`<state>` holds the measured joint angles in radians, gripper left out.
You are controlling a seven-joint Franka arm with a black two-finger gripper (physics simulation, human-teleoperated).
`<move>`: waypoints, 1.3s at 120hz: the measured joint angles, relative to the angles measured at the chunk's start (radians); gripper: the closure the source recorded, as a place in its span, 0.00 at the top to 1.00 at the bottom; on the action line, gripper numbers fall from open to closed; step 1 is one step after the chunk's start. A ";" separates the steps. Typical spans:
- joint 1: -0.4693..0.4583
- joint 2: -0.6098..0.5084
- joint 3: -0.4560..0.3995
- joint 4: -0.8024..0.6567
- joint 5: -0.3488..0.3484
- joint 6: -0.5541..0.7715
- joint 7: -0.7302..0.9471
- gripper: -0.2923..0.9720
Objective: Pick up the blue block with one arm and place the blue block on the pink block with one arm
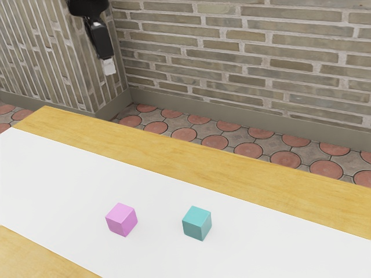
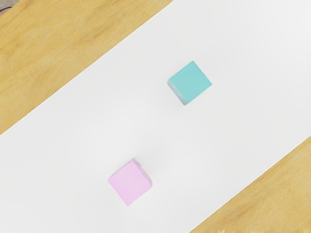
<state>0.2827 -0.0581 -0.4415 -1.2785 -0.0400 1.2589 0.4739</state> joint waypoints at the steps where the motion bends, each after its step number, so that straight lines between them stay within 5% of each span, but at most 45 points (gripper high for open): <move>1: -0.004 0.000 0.000 0.000 0.000 -0.001 0.004 0.77; 31: 0.019 0.112 -0.072 -0.037 0.049 -0.009 0.069 0.77; 44: -0.056 0.141 -0.077 -0.152 0.094 0.035 0.072 0.77; 65: -0.218 0.157 -0.069 -0.385 0.116 0.205 0.046 0.77; 88: -0.249 0.206 -0.048 -0.497 0.108 0.374 0.014 0.77; 109: -0.369 0.220 0.051 -0.606 0.083 0.523 -0.042 0.77; 156: -0.340 0.267 0.053 -0.776 0.058 0.818 -0.229 0.77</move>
<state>-0.0575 0.2090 -0.3885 -2.0544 0.0179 2.0774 0.2446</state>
